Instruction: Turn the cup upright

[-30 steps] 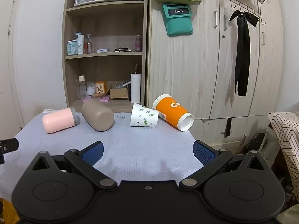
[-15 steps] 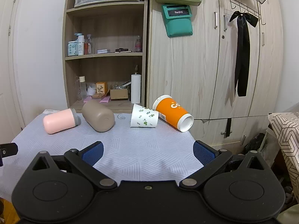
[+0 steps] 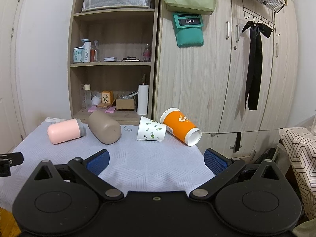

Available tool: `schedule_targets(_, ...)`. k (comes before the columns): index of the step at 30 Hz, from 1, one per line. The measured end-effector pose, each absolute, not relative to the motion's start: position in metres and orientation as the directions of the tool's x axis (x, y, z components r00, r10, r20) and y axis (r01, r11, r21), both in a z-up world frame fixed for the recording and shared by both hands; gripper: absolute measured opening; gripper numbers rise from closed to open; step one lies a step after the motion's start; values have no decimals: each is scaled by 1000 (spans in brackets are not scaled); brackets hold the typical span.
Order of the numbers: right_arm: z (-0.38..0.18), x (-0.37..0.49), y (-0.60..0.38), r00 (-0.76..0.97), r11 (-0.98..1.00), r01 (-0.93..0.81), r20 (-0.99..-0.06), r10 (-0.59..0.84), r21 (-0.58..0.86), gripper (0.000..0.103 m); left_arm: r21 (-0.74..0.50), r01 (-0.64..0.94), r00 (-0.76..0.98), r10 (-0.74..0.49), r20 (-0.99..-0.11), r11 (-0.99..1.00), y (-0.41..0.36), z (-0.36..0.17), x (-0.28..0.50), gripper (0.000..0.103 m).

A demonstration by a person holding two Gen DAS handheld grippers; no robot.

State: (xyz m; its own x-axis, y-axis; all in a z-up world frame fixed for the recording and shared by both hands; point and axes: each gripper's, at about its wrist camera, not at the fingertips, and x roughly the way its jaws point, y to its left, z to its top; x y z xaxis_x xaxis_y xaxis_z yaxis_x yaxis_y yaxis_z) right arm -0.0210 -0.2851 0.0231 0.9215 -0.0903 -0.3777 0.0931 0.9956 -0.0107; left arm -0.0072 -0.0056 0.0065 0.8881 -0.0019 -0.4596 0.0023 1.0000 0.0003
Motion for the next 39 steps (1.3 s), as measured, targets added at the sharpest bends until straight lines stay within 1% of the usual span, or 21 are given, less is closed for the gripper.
schedule_targets(8, 24, -21, -286, 920, 996, 88, -383, -82, -2, 103, -9, -8, 882, 2, -472, 1000, -3, 6, -8, 103)
schedule_targets(18, 22, -21, -289, 911, 994, 107, -400, -102, -9, 103, 14, -34, 860, 37, -510, 999, -1, 4, -7, 103)
schedule_targets(39, 17, -11, -292, 901, 994, 108, -422, -100, -4, 103, 6, -17, 851, 18, -524, 1000, 3, 3, -2, 103)
